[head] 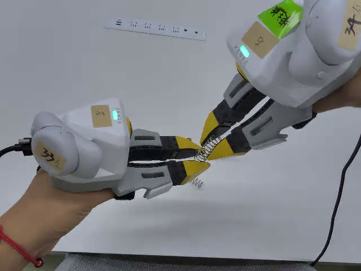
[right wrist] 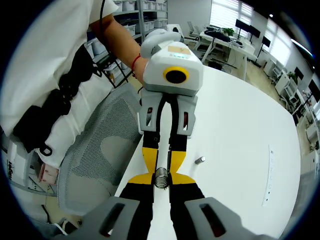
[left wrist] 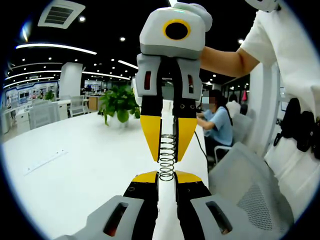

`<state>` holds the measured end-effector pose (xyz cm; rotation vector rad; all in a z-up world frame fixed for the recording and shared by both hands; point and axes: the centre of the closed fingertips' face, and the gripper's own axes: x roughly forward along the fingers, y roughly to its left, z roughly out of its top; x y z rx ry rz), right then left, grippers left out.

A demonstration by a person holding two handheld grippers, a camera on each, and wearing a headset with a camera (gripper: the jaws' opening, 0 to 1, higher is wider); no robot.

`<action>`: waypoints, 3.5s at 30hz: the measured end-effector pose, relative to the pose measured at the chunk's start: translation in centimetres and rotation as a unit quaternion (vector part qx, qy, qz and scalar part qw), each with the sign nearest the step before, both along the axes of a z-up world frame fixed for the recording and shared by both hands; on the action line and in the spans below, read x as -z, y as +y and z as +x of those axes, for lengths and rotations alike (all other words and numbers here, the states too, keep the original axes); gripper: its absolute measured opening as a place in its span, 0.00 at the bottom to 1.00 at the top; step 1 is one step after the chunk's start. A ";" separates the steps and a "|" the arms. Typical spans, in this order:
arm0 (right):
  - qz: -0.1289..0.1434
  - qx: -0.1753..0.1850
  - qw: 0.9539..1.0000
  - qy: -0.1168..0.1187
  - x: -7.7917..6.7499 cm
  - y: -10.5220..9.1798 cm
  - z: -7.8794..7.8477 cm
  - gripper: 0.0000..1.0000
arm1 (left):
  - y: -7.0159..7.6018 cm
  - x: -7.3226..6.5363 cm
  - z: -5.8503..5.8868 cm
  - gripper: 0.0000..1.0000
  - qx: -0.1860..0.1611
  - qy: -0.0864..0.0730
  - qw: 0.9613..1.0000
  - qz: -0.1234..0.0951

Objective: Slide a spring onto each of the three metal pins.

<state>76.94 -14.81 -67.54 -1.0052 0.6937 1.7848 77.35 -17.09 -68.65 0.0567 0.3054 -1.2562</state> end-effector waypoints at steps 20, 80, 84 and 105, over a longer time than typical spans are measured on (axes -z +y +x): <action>-0.002 0.044 0.999 -0.015 -0.1 0.0 1.4 0.12 | 3.8 1.8 0.0 0.33 -0.025 -0.003 0.999 0.043; -0.095 0.123 0.988 -0.021 11.0 0.5 8.7 0.12 | 10.9 5.9 1.7 0.89 -0.097 0.043 0.993 0.058; -0.099 0.120 0.988 -0.022 11.4 0.4 8.7 0.12 | 10.9 5.9 1.7 0.89 -0.097 0.043 0.993 0.055; -0.094 0.121 0.988 -0.019 11.7 0.9 8.8 0.12 | 10.6 5.9 1.9 0.87 -0.097 0.046 0.993 0.050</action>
